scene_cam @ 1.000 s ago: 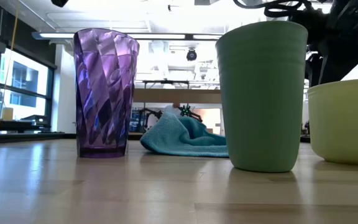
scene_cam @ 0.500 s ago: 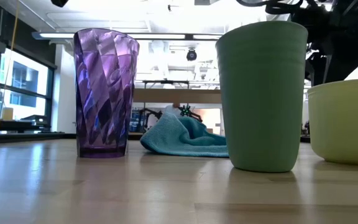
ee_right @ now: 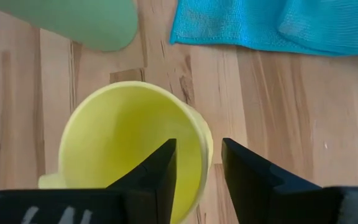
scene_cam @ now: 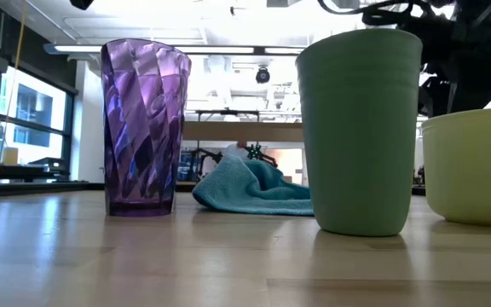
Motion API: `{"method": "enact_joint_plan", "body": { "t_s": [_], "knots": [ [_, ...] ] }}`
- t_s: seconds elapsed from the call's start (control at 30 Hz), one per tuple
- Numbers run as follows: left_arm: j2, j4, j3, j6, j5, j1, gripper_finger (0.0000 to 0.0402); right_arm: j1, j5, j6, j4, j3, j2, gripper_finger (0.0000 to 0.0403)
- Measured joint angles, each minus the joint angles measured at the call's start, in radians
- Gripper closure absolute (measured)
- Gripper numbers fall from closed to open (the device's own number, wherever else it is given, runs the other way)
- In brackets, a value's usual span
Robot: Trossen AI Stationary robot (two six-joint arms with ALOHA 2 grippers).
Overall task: Stack small to large cups/mugs on shelf
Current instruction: Put the yellow mug on the shelf
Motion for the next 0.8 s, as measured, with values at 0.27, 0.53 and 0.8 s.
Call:
{"method": "enact_joint_plan", "body": {
  "t_s": [0.27,0.53,0.8],
  "knots": [
    [0.0,0.0,0.0,0.0,0.0,0.0,0.0401,0.0,-0.004,0.0,0.012,0.0,0.015,0.035],
    [0.0,0.0,0.0,0.0,0.0,0.0,0.0401,0.0,0.005,0.034,-0.009,0.0,0.015,0.0397],
    [0.0,0.0,0.0,0.0,0.0,0.0,0.0401,0.0,0.008,0.058,-0.03,0.036,0.015,0.0401]
  ]
}}
